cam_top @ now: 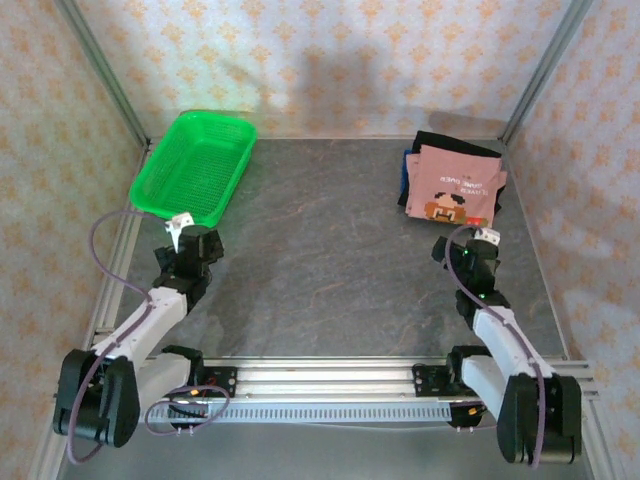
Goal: Fold and stack the t-shirts
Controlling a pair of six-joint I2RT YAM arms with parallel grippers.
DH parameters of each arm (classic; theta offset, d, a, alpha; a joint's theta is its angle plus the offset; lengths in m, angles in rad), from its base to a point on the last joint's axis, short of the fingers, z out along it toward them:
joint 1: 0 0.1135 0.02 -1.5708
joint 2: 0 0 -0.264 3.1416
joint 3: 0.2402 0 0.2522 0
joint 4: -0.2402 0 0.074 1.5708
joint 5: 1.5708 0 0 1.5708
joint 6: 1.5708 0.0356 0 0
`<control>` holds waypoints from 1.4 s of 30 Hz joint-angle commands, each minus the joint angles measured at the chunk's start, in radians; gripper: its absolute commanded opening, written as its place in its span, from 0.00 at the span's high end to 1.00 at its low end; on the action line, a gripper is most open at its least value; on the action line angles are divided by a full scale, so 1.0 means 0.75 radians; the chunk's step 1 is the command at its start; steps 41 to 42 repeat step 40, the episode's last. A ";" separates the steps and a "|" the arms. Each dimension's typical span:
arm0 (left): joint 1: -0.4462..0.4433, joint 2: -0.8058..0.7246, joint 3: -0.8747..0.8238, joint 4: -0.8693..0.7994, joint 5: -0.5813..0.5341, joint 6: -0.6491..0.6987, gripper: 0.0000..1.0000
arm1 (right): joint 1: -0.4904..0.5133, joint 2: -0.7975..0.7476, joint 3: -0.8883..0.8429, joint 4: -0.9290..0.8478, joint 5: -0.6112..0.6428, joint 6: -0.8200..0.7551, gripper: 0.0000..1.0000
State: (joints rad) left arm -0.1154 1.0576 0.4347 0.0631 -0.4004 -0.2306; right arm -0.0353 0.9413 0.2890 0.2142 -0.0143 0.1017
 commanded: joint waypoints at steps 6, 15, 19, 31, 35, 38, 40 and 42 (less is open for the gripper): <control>0.051 0.233 -0.129 0.744 0.031 0.196 0.00 | -0.002 0.517 -0.065 0.981 0.105 -0.069 0.01; 0.074 0.582 -0.031 0.939 0.251 0.278 0.00 | 0.013 0.784 0.111 0.883 0.048 -0.122 0.01; 0.074 0.586 -0.031 0.946 0.252 0.281 0.00 | 0.036 0.778 0.112 0.881 0.075 -0.134 0.01; 0.074 0.582 -0.029 0.937 0.251 0.281 0.00 | 0.036 0.800 0.140 0.866 -0.059 -0.187 0.01; 0.075 0.583 -0.029 0.937 0.250 0.281 0.00 | 0.036 0.807 0.151 0.857 -0.058 -0.187 0.01; 0.075 0.582 -0.029 0.938 0.251 0.281 0.00 | 0.035 0.803 0.148 0.856 -0.061 -0.186 0.01; 0.075 0.583 -0.029 0.938 0.251 0.281 0.00 | 0.035 0.800 0.136 0.876 -0.060 -0.186 0.01; 0.075 0.583 -0.029 0.938 0.251 0.281 0.00 | 0.035 0.800 0.136 0.876 -0.060 -0.186 0.01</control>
